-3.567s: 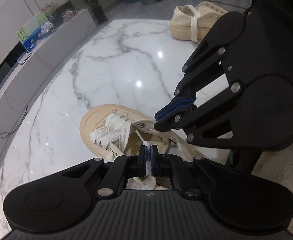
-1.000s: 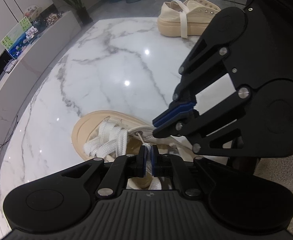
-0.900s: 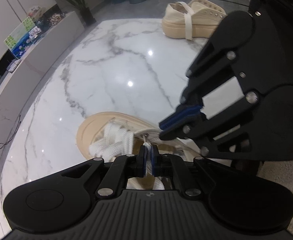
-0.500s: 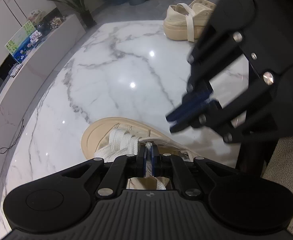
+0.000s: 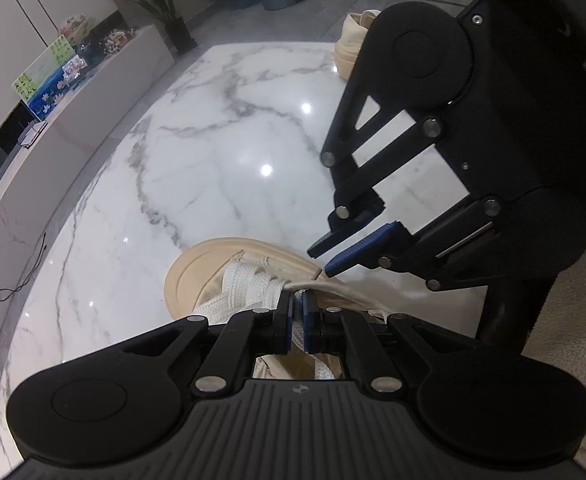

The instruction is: Lace up shoes with both hands

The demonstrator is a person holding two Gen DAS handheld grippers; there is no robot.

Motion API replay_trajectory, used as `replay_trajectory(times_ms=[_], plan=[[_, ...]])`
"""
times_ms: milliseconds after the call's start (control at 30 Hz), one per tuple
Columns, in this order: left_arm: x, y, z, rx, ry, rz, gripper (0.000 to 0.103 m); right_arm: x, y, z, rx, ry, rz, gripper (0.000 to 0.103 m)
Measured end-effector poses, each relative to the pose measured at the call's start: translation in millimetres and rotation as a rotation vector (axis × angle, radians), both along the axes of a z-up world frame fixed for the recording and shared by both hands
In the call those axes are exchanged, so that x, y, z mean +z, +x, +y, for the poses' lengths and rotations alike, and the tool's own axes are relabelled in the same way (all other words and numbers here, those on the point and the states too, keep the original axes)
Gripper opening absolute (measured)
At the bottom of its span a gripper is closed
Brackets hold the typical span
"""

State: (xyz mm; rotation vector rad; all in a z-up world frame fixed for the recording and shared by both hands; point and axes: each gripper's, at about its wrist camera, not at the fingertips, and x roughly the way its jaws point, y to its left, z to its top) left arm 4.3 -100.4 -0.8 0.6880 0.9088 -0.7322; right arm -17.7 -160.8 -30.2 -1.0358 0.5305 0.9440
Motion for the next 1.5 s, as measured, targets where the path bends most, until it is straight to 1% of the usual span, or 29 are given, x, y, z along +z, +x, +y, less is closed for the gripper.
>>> replay_trajectory(times_ms=[100,267,433,467,500,567,633,667,733,800,867,900,933,1000,1067,1100,1200,1267,1367,1500], plan=[[-0.3,0.9,0.1,0.002,-0.002,0.005,0.004,0.7,1.0,3.7,0.036,-0.005,0.006,0.004],[-1.5,1.8,1.1,0.013,-0.01,0.011,0.004,-2.7,3.6,7.9,0.078,-0.042,-0.033,0.004],[-2.2,2.5,4.1,0.046,-0.022,0.023,0.006,-3.3,7.1,10.0,0.089,-0.048,-0.019,0.003],[-2.1,2.4,4.8,0.055,-0.024,0.024,0.009,-3.1,7.8,10.4,0.088,-0.049,-0.015,0.002],[-1.6,2.0,6.0,0.068,-0.029,0.023,0.015,-2.8,9.1,10.8,0.084,-0.047,-0.01,0.002],[-0.3,0.5,9.1,0.087,-0.047,0.034,0.022,-1.9,11.2,12.2,0.075,-0.043,-0.002,0.002],[1.1,-1.3,12.9,0.099,-0.071,0.048,0.036,-0.7,13.9,12.2,0.057,-0.032,0.01,0.002],[1.7,-2.4,14.6,0.104,-0.083,0.054,0.041,-0.2,15.1,12.2,0.048,-0.026,0.016,0.002],[3.3,-5.8,16.3,0.111,-0.095,0.052,0.058,-0.8,16.3,12.1,0.036,-0.018,0.025,0.002],[4.9,-9.3,18.1,0.118,-0.108,0.05,0.062,0.2,18.4,13.0,0.016,-0.011,0.034,0.003],[6.5,-12.7,19.8,0.125,-0.121,0.048,0.064,2.1,19.5,14.4,-0.007,0.003,0.043,0.003],[7.3,-14.5,20.6,0.128,-0.127,0.047,0.067,2.9,19.1,15.1,-0.019,0.009,0.045,0.003],[8.1,-16.2,21.5,0.132,-0.133,0.046,0.073,3.5,18.7,15.9,-0.031,0.016,0.046,0.003],[10.3,-20.8,22.8,0.137,-0.141,0.035,0.074,0.5,17.6,17.3,-0.045,0.026,0.051,0.003],[12.6,-24.5,23.4,0.145,-0.135,0.019,0.08,-1.2,16.8,15.4,-0.06,0.036,0.056,0.003],[13.6,-26.3,23.7,0.149,-0.129,0.011,0.081,-1.2,16.2,15.2,-0.072,0.04,0.055,0.003],[14.8,-31.5,25.9,0.16,-0.086,-0.024,0.081,-2.0,18.0,13.2,-0.097,0.053,0.065,0.001],[15.8,-33.8,28.2,0.165,-0.076,-0.035,0.081,-0.7,19.9,12.9,-0.121,0.064,0.079,0.001],[18.9,-37.4,36.1,0.195,-0.08,-0.039,0.081,0.7,19.9,12.3,-0.147,0.067,0.085,0.001],[20.7,-39.8,46.4,0.261,-0.09,-0.047,0.081,0.7,20.6,10.1,-0.183,0.064,0.08,0.0]])
